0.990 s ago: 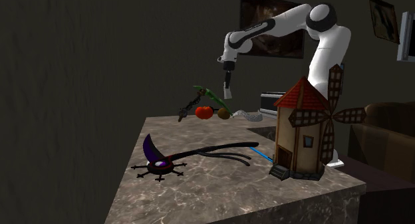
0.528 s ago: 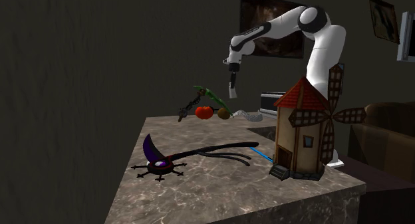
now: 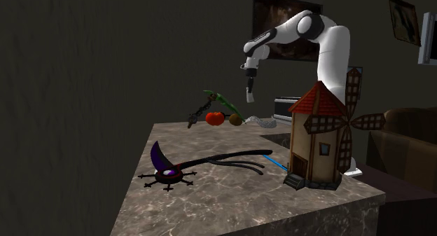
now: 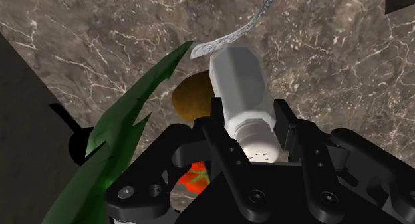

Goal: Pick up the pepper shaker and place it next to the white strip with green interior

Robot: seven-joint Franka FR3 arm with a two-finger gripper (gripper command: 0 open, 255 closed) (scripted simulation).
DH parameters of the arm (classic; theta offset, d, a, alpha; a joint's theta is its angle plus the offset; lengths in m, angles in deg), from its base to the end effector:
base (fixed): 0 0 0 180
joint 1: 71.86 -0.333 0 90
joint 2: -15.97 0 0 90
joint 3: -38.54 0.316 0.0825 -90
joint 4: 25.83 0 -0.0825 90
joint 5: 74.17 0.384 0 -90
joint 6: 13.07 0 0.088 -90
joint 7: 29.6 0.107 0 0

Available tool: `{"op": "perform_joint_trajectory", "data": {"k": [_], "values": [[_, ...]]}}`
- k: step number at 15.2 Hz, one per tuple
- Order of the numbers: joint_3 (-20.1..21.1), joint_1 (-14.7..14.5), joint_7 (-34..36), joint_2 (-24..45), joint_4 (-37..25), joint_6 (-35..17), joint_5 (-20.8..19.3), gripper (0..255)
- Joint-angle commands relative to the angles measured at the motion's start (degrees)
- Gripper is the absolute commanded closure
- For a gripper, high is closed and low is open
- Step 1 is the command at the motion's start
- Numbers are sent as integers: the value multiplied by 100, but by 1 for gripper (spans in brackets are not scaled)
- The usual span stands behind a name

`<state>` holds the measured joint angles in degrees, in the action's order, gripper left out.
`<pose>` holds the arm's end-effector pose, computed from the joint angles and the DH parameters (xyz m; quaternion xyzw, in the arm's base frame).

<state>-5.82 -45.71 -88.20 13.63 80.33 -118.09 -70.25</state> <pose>0.1852 -0.5229 0.5292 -0.9926 0.1121 -0.0447 0.0163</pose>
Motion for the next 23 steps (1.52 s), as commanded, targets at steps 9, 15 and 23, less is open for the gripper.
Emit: {"op": "perform_joint_trajectory", "data": {"k": [9, 15, 23], "values": [[-472, 1473, -1984, 2182, -2089, 833, 1618, 255], [-314, 2307, -2466, 3012, -2931, 1078, 2149, 255], [-288, 2170, -2580, 3032, -2312, 484, 2195, 255]]}}
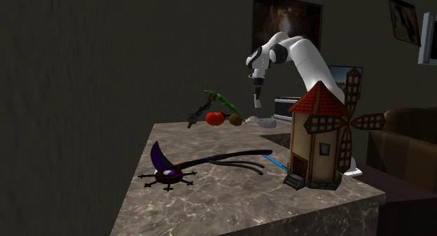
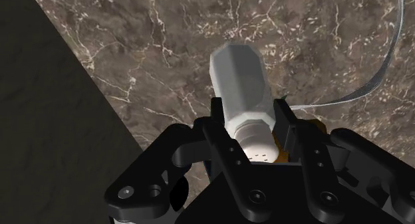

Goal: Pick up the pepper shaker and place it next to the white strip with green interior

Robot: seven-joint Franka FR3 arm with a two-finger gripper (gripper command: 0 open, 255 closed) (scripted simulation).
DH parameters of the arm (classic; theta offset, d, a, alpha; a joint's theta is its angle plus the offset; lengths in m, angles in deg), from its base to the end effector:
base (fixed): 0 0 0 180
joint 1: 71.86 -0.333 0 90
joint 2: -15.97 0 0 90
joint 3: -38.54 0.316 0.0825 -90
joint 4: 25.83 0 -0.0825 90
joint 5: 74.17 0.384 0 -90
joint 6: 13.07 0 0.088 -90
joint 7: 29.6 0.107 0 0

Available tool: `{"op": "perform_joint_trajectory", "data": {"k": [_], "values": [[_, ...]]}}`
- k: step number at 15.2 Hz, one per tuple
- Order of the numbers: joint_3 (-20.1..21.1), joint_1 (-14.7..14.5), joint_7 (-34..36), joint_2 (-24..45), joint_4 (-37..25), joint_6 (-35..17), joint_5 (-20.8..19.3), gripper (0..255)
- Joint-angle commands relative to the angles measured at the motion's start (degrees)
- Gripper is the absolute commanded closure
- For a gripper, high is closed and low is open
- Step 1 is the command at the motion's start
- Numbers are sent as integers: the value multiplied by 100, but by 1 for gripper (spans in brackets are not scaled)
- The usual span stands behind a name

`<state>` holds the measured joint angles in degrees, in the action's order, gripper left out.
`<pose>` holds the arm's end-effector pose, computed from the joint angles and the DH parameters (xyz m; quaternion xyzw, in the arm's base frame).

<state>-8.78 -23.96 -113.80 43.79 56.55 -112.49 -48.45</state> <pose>0.0751 -0.6643 0.4773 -0.9928 0.1100 -0.0450 0.0165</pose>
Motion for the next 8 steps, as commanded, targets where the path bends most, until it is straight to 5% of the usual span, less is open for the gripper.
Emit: {"op": "perform_joint_trajectory", "data": {"k": [1, 8], "values": [[13, -16, -36, 24, 134, -147, 27, 255], [74, -61, -155, 126, 549, -614, 135, 255]]}}
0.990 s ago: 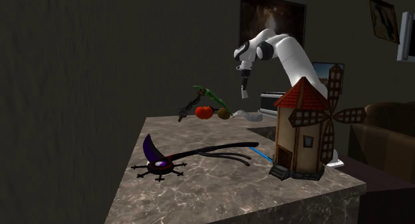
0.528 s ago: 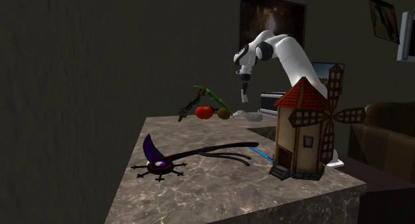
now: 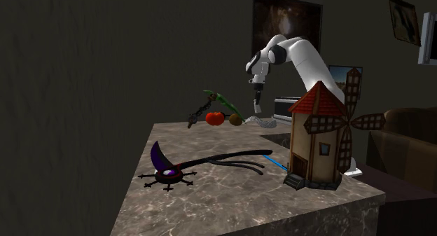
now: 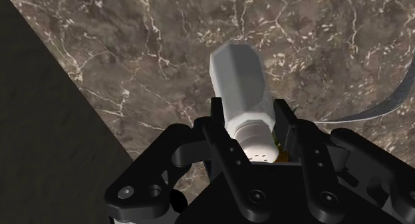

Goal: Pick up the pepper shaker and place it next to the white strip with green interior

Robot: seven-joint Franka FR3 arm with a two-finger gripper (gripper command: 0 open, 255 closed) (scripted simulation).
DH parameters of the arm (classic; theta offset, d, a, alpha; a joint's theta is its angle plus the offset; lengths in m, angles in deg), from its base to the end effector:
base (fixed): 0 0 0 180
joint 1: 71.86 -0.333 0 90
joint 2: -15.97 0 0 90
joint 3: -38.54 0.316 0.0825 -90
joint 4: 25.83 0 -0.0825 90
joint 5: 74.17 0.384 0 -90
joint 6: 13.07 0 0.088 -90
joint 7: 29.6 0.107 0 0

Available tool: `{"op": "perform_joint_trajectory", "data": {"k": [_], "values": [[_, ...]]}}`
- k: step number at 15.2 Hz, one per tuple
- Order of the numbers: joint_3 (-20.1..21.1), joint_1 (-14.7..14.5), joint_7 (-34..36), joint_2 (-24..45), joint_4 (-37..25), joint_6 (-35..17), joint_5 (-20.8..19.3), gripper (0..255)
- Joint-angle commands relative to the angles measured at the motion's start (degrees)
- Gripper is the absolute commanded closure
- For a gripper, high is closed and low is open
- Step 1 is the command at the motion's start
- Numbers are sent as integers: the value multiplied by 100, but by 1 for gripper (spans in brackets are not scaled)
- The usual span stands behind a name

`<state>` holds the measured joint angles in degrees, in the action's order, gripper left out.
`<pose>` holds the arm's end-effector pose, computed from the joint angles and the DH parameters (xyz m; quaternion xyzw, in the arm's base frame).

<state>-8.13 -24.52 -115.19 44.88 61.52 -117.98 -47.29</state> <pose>0.0747 -0.6646 0.4343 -0.9928 0.1098 -0.0449 0.0165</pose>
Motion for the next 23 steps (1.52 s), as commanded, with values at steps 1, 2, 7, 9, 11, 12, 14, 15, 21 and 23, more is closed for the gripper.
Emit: {"op": "perform_joint_trajectory", "data": {"k": [1, 2, 7, 9, 11, 12, 14, 15, 21, 23], "values": [[21, -6, -33, 37, 103, -129, 38, 255], [33, -7, -52, 57, 154, -192, 58, 255], [101, 0, -149, 177, 381, -496, 172, 255], [132, 8, -189, 231, 460, -614, 223, 255], [166, 20, -231, 290, 533, -728, 276, 255], [184, 27, -252, 321, 568, -785, 304, 255], [208, 36, -279, 361, 609, -855, 340, 255], [207, 36, -279, 361, 610, -856, 340, 255], [208, 36, -279, 361, 609, -855, 340, 255], [208, 36, -279, 361, 609, -855, 340, 0]]}}
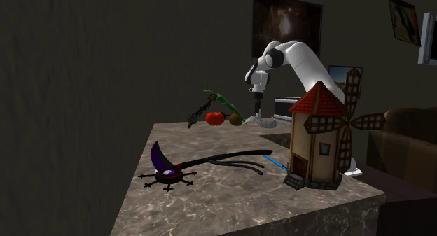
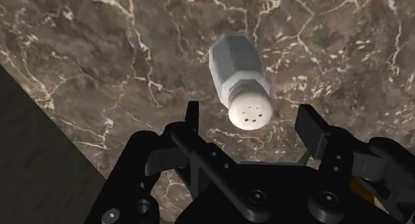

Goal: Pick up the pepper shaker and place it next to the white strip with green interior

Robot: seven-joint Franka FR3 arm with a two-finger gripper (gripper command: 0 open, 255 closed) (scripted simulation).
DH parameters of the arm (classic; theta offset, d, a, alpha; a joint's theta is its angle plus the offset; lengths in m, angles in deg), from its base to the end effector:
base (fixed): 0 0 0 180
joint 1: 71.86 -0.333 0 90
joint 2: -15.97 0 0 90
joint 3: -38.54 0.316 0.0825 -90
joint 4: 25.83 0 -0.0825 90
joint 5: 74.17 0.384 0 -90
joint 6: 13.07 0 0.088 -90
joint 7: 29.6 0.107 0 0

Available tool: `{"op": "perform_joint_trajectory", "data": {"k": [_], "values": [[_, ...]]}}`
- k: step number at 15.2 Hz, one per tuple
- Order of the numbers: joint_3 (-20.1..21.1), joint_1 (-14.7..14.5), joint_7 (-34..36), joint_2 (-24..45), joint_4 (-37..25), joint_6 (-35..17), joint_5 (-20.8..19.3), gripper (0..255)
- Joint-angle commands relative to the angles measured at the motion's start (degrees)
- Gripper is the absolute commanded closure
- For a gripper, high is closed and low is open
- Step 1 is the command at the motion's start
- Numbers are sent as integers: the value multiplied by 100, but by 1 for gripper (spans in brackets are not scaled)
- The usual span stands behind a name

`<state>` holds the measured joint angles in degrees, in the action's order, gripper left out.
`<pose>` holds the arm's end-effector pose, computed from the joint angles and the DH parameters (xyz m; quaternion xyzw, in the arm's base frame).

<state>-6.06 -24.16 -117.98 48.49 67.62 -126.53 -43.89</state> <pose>0.0748 -0.6646 0.3592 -0.9928 0.1100 -0.0449 0.0163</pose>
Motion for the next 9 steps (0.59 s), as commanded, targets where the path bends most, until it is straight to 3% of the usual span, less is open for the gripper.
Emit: {"op": "perform_joint_trajectory", "data": {"k": [1, 4, 9], "values": [[0, 0, 0, 0, 0, 0, 0, 0], [0, 0, 0, 0, 0, 0, 0, 0], [-154, 3, 150, -247, -388, 563, -234, 0]]}}
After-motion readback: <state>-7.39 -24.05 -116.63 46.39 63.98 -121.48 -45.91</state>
